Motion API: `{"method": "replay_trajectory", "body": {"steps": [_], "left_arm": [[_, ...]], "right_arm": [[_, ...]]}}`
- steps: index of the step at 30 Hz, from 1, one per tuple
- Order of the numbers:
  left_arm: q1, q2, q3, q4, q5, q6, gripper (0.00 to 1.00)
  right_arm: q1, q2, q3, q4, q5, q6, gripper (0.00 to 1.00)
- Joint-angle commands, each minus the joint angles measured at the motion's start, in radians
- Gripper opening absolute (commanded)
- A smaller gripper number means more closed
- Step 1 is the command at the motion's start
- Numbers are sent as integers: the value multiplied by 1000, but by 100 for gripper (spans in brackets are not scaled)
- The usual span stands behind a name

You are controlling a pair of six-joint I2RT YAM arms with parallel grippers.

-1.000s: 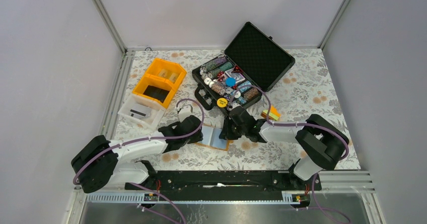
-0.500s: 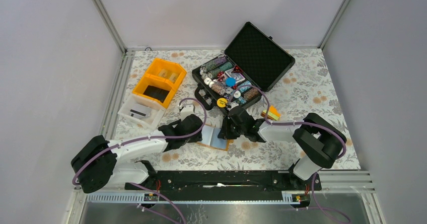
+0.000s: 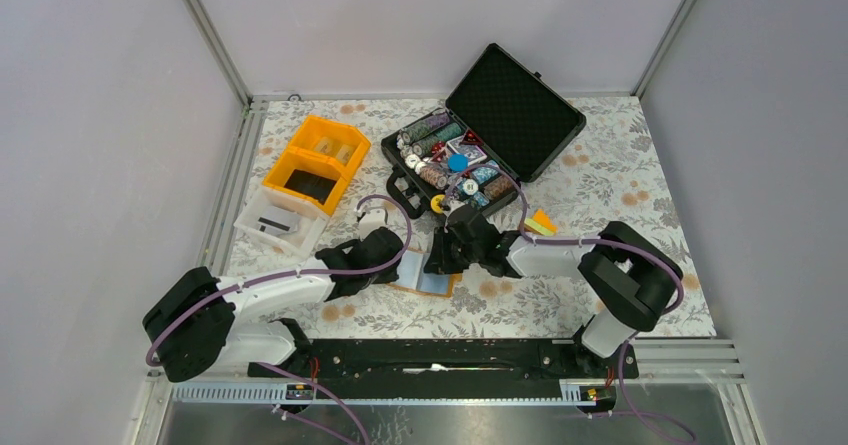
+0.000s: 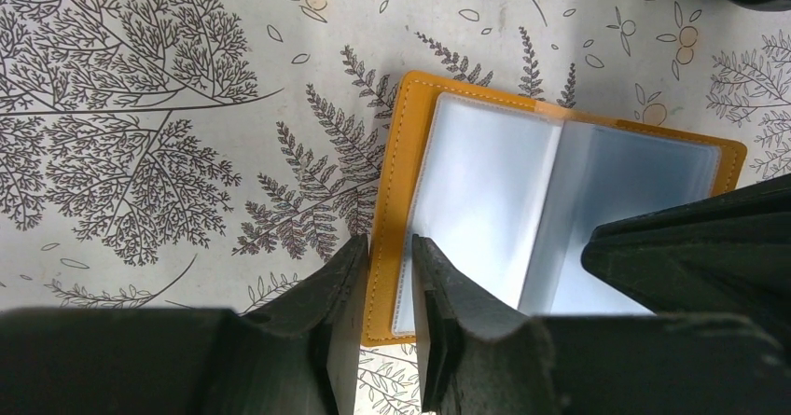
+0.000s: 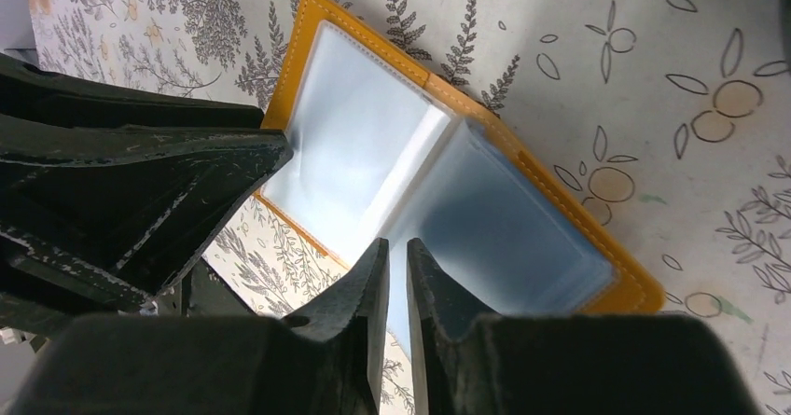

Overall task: Put the credit cards into the card holder
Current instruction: Open the card holder at the center of the board.

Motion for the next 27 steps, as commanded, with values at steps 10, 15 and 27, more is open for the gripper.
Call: {"method": "replay_trajectory", "body": {"steps": [10, 15, 27], "left_arm": [[4, -6, 11, 24, -13, -1, 25], [4, -14, 18, -8, -46, -13, 31], [51, -148, 140, -143, -73, 39, 67]], "right_arm": [[22, 103, 55, -6, 0, 7, 20], [27, 127, 65, -80, 51, -3, 19], [32, 95, 84, -83, 20, -21, 19]]}}
